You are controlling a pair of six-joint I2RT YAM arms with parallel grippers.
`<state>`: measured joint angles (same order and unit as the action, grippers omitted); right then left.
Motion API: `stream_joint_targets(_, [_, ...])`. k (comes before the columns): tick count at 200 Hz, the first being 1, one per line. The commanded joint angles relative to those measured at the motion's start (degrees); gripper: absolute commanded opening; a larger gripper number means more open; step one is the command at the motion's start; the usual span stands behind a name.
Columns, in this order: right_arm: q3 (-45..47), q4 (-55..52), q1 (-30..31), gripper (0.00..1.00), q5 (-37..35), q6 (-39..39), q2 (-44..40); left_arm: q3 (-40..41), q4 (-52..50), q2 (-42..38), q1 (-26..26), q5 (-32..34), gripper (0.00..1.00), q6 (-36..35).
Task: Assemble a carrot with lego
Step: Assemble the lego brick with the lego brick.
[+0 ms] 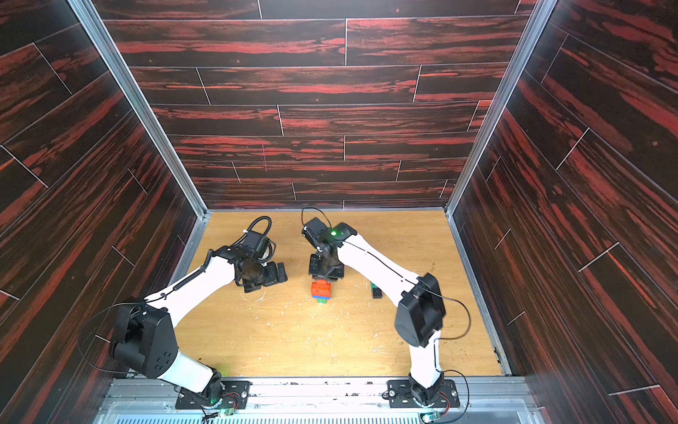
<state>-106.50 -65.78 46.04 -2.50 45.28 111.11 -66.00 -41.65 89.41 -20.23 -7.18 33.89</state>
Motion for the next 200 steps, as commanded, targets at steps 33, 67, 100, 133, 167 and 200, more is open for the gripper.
stream_joint_targets(33, [-4.41,-6.79,1.07,0.19,-0.48,0.88,5.67,2.43,1.31,-2.48,1.29,-1.17,1.00,-1.45])
stream_joint_targets(67, [-5.42,-7.52,1.33,0.17,-1.10,2.32,7.30,2.73,1.24,-2.40,1.71,-1.24,1.00,-1.80])
stream_joint_targets(100, [-7.72,-8.59,1.70,0.17,-2.35,3.21,9.27,2.85,1.14,-2.32,1.99,-1.31,1.00,-2.16])
stream_joint_targets(133, [-10.10,-9.84,1.85,0.17,-3.26,3.64,11.32,2.76,0.76,-2.14,2.45,-1.32,1.00,-2.68])
stream_joint_targets(167, [-11.63,-11.45,1.95,0.17,-4.79,4.31,13.15,2.67,0.62,-2.04,2.96,-1.69,1.00,-3.21])
stream_joint_targets(200, [-11.45,-11.06,2.03,0.17,-4.66,5.02,13.60,2.85,0.25,-2.15,3.52,-1.87,1.00,-3.65])
